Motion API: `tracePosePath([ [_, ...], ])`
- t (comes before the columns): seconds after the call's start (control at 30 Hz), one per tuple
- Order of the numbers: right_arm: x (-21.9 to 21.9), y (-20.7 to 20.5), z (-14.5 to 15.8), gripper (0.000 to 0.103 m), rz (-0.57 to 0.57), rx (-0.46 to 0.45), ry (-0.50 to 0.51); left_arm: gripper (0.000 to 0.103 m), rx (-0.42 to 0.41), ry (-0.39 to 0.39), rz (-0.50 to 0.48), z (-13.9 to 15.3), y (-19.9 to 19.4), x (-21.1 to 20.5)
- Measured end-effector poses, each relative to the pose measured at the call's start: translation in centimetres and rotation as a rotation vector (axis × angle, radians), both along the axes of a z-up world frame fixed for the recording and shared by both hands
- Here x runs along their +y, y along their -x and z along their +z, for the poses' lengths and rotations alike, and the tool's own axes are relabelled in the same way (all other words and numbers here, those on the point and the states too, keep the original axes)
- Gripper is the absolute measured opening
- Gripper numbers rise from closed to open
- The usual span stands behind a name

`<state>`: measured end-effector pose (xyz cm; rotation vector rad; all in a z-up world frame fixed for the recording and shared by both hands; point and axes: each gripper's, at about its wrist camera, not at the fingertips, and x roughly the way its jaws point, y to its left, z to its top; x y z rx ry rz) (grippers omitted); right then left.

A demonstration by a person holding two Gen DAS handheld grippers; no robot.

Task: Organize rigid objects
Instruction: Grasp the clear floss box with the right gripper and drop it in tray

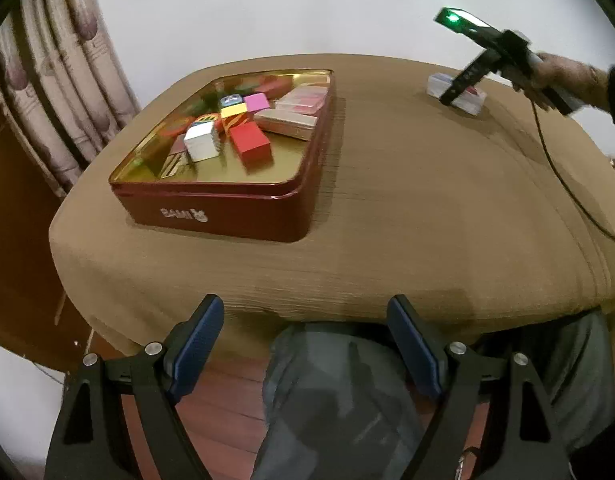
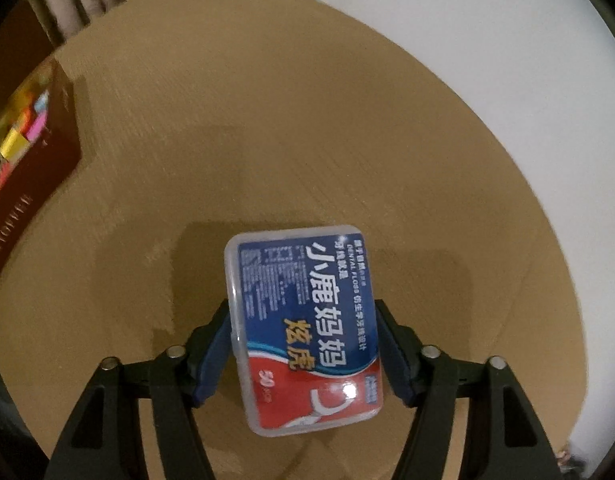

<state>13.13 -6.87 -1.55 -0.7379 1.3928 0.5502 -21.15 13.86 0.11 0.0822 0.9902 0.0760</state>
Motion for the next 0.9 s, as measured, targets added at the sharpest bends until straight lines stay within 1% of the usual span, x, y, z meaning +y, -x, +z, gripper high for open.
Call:
tracePosePath([
  [0.1,-0.2,1.1,1.5,0.064,-0.019,-0.027,-0.052,0.081,-0.008,0.014,0.034,0.4,0.1,0.9],
  [0.2,0.9,3.1,5.2,0.064,-0.021,-0.024,-0.187,0.081,-0.008,0.028,0.068,1.0,0.5,2.1],
  [0.27,3.3,5.1,8.2,0.064,0.026,-0.003,-0.29,0.081,-0.013,0.023,0.087,1.4,0.8,2.9],
  [0.3,5.0,6.5,9.6,0.064,0.067,0.01,-0.334,0.081,-0.022,0.016,0.101,1.7,1.1,3.4],
  [0.37,8.8,9.0,11.5,0.064,0.165,0.041,-0.379,0.081,-0.036,0.009,0.119,2.2,1.4,4.3],
  [0.43,13.5,11.6,12.3,0.064,0.26,0.084,-0.401,0.082,-0.05,-0.001,0.137,2.7,1.8,5.0],
  [0.5,16.7,13.8,12.0,0.064,0.313,0.135,-0.41,0.083,-0.063,0.001,0.148,3.2,2.3,5.8],
  [0.57,19.6,15.4,11.3,0.064,0.362,0.16,-0.386,0.083,-0.067,-0.004,0.151,3.4,2.6,6.4],
  [0.7,23.3,18.0,7.5,0.064,0.4,0.195,-0.309,0.083,-0.083,-0.011,0.156,3.8,3.0,7.5],
  [0.73,25.0,19.6,6.4,0.064,0.4,0.194,-0.294,0.083,-0.086,-0.01,0.159,3.9,3.1,7.7],
  [0.8,25.5,20.2,5.2,0.064,0.389,0.223,-0.271,0.083,-0.095,0.002,0.162,4.0,3.2,8.5],
  [0.83,24.5,20.8,4.7,0.064,0.385,0.225,-0.259,0.083,-0.095,0.003,0.163,4.1,3.3,8.5],
  [0.9,24.7,21.1,3.7,0.064,0.388,0.23,-0.233,0.083,-0.09,-0.003,0.172,4.1,3.3,8.9],
])
